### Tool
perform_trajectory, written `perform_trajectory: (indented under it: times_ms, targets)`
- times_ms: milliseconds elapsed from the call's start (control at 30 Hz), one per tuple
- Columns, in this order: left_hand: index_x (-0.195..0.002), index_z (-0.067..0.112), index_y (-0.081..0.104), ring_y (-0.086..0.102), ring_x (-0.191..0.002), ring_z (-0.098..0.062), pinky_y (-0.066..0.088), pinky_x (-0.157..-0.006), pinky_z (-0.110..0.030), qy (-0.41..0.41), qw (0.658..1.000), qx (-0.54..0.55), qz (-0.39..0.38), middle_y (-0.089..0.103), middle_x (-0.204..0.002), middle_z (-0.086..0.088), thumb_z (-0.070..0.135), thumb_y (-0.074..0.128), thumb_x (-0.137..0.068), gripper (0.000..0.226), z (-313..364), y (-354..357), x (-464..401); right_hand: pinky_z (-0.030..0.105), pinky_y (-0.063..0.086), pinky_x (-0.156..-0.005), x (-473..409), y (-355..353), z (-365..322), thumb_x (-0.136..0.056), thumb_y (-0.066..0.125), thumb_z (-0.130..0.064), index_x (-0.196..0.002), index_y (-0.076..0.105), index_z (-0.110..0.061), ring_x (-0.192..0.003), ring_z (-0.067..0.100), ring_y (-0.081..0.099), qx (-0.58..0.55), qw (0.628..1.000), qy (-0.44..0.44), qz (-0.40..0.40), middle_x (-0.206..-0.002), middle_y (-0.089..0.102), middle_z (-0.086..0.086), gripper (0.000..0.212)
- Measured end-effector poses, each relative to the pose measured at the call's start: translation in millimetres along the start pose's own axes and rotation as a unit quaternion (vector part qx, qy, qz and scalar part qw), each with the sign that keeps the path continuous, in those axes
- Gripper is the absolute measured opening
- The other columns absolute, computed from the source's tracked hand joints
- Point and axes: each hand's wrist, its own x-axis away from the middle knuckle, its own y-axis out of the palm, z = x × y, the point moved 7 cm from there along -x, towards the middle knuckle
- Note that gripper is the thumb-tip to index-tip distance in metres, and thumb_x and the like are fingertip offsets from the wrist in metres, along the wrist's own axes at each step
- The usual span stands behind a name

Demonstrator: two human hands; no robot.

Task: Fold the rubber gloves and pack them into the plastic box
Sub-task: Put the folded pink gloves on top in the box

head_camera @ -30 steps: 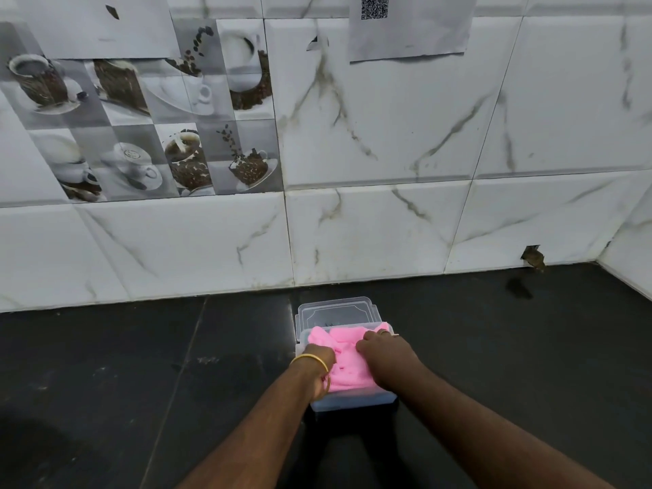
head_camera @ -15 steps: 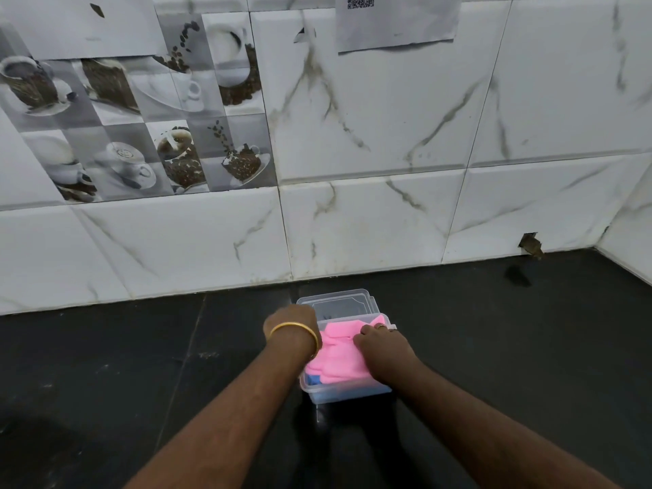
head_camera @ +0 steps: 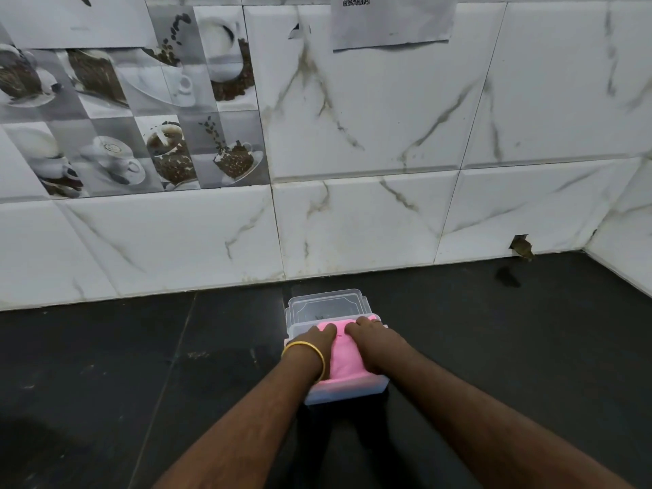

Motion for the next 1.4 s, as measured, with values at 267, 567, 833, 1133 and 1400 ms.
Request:
perform_trajectory:
  times_ms: [267,567,833,1133,1400]
  targets:
    - [-0.143,0.013,0.025,0.046,-0.129,-0.032,0.039,-0.105,-0.043,-0.010,1.000,0.025,-0.016,0.042,-0.143,-0.015,0.020,0.072,-0.075,0.082,2,10,-13,0.050,0.048,-0.096,-12,4,0,-0.086,0.057,-0.008,-0.134,0.044,-0.016,-0.122,0.036,0.049,0.025,0.999,-0.001,-0.040,-0.130,0.046,0.012,0.050]
    - [-0.138,0.011,0.032,0.048,-0.127,-0.034,0.038,-0.108,-0.045,-0.016,0.998,0.042,-0.042,0.045,-0.139,-0.015,0.017,0.076,-0.071,0.080,-2,14,-26,0.050,0.047,-0.092,-21,6,-5,-0.092,0.052,-0.009,-0.131,0.046,-0.015,-0.123,0.037,0.049,0.064,0.997,-0.009,-0.029,-0.130,0.051,0.013,0.041]
    - [-0.142,0.014,0.029,0.047,-0.128,-0.032,0.034,-0.108,-0.041,-0.003,0.998,0.055,-0.028,0.044,-0.140,-0.012,0.018,0.073,-0.075,0.081,-3,22,-36,0.049,0.046,-0.091,-28,13,-5,-0.096,0.044,-0.012,-0.134,0.045,-0.015,-0.123,0.035,0.049,0.064,0.997,-0.021,-0.025,-0.132,0.051,0.013,0.038]
    - [-0.144,0.015,0.024,0.051,-0.124,-0.037,0.041,-0.106,-0.048,0.003,0.999,0.044,-0.018,0.043,-0.136,-0.014,0.016,0.075,-0.074,0.087,-5,33,-44,0.047,0.045,-0.092,-30,22,-4,-0.096,0.045,-0.013,-0.133,0.045,-0.013,-0.121,0.035,0.049,0.053,0.998,-0.033,-0.012,-0.129,0.051,0.013,0.037]
    - [-0.140,0.009,0.028,0.050,-0.125,-0.038,0.040,-0.107,-0.047,0.017,0.999,0.031,-0.009,0.044,-0.136,-0.018,0.020,0.073,-0.075,0.081,-4,31,-41,0.054,0.031,-0.109,-25,23,-8,-0.099,0.039,-0.014,-0.136,0.043,-0.012,-0.127,0.037,0.045,0.082,0.996,-0.019,-0.017,-0.134,0.048,0.014,0.037]
